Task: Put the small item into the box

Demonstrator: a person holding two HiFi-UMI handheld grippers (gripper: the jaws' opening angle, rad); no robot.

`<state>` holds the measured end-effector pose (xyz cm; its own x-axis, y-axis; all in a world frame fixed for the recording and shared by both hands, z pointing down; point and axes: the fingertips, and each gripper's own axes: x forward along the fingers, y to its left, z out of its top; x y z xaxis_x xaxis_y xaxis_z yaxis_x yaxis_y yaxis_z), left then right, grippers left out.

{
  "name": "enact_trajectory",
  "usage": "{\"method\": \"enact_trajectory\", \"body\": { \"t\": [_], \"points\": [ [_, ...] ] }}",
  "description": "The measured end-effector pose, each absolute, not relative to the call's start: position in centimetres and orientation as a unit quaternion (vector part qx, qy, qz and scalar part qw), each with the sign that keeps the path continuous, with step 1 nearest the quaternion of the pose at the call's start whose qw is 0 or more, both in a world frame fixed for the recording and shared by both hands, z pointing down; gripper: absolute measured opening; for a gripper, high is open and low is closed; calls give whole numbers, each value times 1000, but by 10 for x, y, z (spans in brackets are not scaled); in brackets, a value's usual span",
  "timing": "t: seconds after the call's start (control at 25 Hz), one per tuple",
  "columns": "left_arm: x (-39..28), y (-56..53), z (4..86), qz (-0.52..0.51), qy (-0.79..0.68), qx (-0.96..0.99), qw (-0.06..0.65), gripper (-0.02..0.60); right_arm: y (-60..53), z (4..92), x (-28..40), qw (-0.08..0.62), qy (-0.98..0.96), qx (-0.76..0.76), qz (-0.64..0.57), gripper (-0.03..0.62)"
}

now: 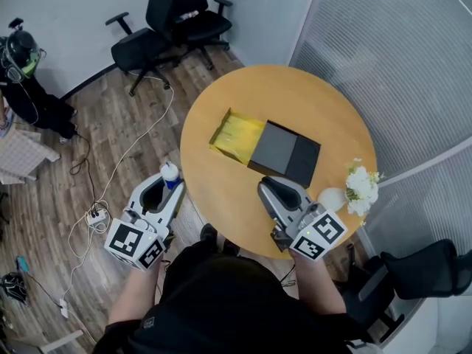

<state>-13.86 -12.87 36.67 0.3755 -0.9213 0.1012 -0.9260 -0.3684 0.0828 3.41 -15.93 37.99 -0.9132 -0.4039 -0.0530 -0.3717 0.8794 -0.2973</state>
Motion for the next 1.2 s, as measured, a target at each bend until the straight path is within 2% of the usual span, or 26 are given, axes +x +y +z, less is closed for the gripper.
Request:
{"method": "enact_trajectory", "body": {
  "t": [0.44, 0.8, 1.2],
  "points": [
    [-135, -205, 394, 37, -507, 856, 89, 135, -201, 389, 38, 48, 953, -258, -153, 40],
    [-117, -267, 428, 31, -460, 874, 154, 135, -225, 397, 22, 29, 945, -276, -173, 40],
    [-95, -326, 508, 59, -440, 862, 244, 138, -250, 422, 34, 13, 931, -305, -201, 40]
  ]
}}
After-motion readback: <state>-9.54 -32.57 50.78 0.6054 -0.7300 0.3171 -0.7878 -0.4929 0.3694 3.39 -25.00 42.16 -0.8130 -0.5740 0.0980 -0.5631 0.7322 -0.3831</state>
